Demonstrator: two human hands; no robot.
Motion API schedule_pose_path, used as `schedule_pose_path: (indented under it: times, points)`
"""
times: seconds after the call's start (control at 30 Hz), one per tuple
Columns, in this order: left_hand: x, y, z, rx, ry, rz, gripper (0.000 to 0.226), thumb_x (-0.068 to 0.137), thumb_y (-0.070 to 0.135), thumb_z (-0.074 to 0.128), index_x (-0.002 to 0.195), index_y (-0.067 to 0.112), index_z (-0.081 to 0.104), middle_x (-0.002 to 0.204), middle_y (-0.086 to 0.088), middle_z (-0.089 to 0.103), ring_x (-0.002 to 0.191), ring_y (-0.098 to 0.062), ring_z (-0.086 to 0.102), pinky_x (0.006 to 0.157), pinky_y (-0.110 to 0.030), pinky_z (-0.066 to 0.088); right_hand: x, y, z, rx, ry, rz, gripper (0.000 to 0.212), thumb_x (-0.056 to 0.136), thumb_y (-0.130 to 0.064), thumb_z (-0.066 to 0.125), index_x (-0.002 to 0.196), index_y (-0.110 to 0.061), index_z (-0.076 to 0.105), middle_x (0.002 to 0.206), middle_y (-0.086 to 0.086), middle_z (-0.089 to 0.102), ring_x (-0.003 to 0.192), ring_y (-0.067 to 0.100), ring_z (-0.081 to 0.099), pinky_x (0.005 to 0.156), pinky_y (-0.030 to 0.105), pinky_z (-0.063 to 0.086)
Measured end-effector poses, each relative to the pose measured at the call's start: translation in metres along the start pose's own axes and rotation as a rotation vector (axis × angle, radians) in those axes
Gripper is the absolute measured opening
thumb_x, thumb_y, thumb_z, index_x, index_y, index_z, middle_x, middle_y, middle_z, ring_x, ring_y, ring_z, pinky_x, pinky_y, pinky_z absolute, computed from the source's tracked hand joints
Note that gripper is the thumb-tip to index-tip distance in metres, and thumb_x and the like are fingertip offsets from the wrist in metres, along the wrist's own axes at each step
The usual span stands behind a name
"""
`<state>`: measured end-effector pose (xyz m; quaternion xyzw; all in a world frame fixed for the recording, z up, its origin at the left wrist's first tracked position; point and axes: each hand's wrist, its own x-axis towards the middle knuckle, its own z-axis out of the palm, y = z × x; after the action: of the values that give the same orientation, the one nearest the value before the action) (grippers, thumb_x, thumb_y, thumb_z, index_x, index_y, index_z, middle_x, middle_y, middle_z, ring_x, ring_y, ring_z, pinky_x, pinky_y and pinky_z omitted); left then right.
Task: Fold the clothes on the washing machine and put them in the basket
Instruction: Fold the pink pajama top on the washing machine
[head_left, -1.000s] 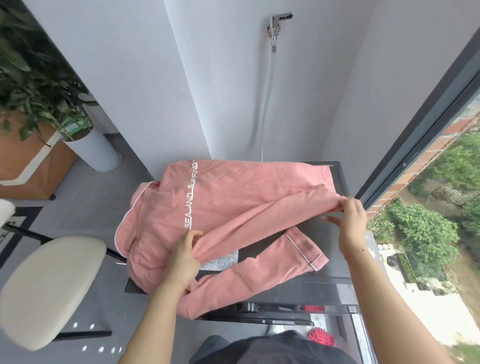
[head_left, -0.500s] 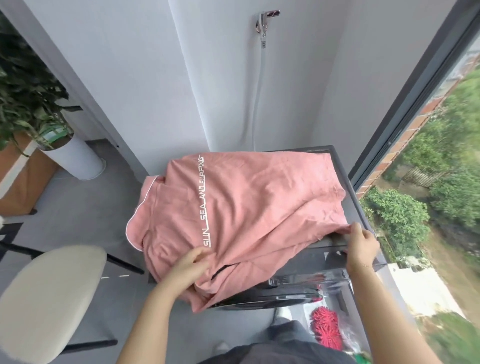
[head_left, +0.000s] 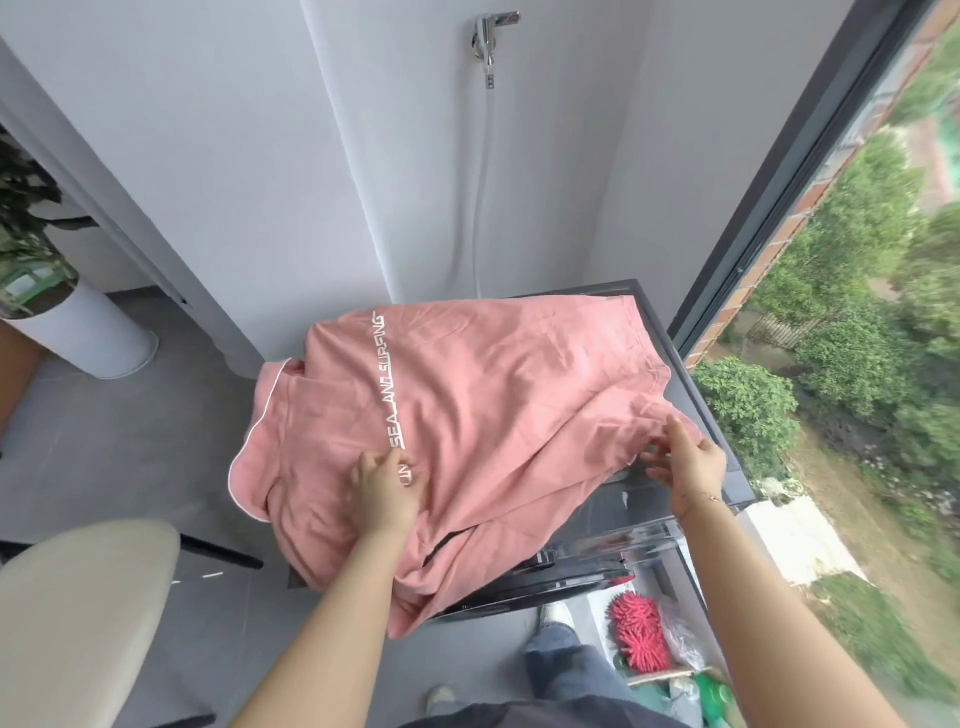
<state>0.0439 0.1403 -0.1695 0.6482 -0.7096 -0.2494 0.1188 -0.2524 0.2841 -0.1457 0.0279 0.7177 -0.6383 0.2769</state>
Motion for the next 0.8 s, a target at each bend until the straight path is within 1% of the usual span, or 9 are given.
schedule_pose_path:
  times: [0.07,0.23,0.37,0.43,0.5,0.57,0.63,0.7,0.8]
  points:
    - [0.004,-0.004,0.003,0.013,0.041,-0.005,0.018,0.08,0.039,0.072,0.081,0.021,0.066,0.095,-0.002,0.056,0.099,-0.027,0.05,0.082,-0.035,0.041,0.008,-0.001,-0.017,0.012,0.069,-0.073,0.024,0.097,-0.026,0.056,0.078,-0.013,0.057,0.066,0.007,0.062,0.043,0.01,0.061,0.038,0.02,0.049]
    - [0.018,-0.022,-0.009,-0.275,0.011,-0.026,0.032,0.082,0.014,0.074,0.059,0.018,0.052,0.067,0.0,0.062,0.069,-0.026,0.06,0.067,-0.036,0.046,0.032,0.005,-0.067,0.092,0.306,-0.118,0.029,0.101,-0.022,0.051,0.072,-0.015,0.052,0.075,0.012,0.056,0.047,0.003,0.058,0.047,0.017,0.053]
    - [0.022,-0.031,-0.007,-0.227,-0.004,-0.018,0.025,0.085,0.018,0.071,0.065,0.02,0.056,0.076,-0.004,0.066,0.078,-0.03,0.063,0.073,-0.041,0.05,0.034,0.02,-0.066,0.082,0.361,-0.028,0.025,0.1,-0.013,0.044,0.076,-0.014,0.052,0.079,0.004,0.053,0.068,0.01,0.054,0.045,0.008,0.042]
    - [0.02,-0.027,-0.002,-0.263,-0.045,0.013,0.02,0.085,0.018,0.071,0.072,0.019,0.056,0.078,-0.004,0.065,0.08,-0.029,0.063,0.076,-0.042,0.051,0.032,0.021,-0.06,0.088,0.358,-0.007,0.025,0.098,-0.012,0.043,0.073,-0.016,0.049,0.08,0.009,0.058,0.061,0.01,0.056,0.04,0.012,0.043]
    - [0.014,-0.022,0.002,-0.306,-0.057,0.037,0.017,0.084,0.017,0.072,0.085,0.014,0.056,0.089,-0.006,0.062,0.085,-0.029,0.062,0.081,-0.045,0.051,0.024,0.018,-0.056,0.117,0.328,0.02,0.027,0.096,-0.017,0.046,0.069,-0.014,0.049,0.061,0.004,0.06,0.041,0.004,0.054,0.035,0.016,0.041]
    - [0.004,-0.022,0.007,-0.249,-0.037,0.024,0.027,0.084,0.022,0.071,0.105,0.01,0.057,0.108,-0.011,0.055,0.101,-0.034,0.057,0.091,-0.045,0.047,0.021,0.023,-0.056,0.039,0.258,0.007,0.032,0.09,-0.036,0.059,0.068,-0.013,0.057,0.053,-0.003,0.063,0.048,0.007,0.061,0.046,0.021,0.05]
    - [-0.007,-0.022,0.009,-0.096,-0.015,-0.061,0.044,0.087,0.036,0.067,0.124,0.014,0.054,0.131,-0.014,0.046,0.124,-0.037,0.041,0.101,-0.048,0.034,0.023,0.026,-0.059,-0.088,0.173,0.02,0.034,0.083,-0.046,0.069,0.073,-0.013,0.064,0.067,0.004,0.067,0.064,0.018,0.065,0.063,0.032,0.055]
    - [-0.012,-0.025,0.008,0.012,-0.041,-0.119,0.058,0.089,0.048,0.06,0.139,0.024,0.043,0.152,-0.011,0.027,0.139,-0.034,0.021,0.11,-0.05,0.02,0.03,0.021,-0.064,-0.121,0.105,0.035,0.033,0.088,-0.042,0.066,0.078,-0.011,0.065,0.074,0.005,0.064,0.065,0.015,0.057,0.062,0.028,0.048]
    - [-0.011,-0.032,0.01,0.113,-0.165,-0.142,0.07,0.091,0.061,0.044,0.151,0.038,0.016,0.162,-0.004,-0.006,0.148,-0.026,-0.006,0.117,-0.047,0.001,0.044,0.007,-0.079,0.056,0.232,0.099,0.028,0.092,-0.036,0.06,0.075,-0.013,0.056,0.072,-0.001,0.053,0.062,0.011,0.048,0.058,0.025,0.039]
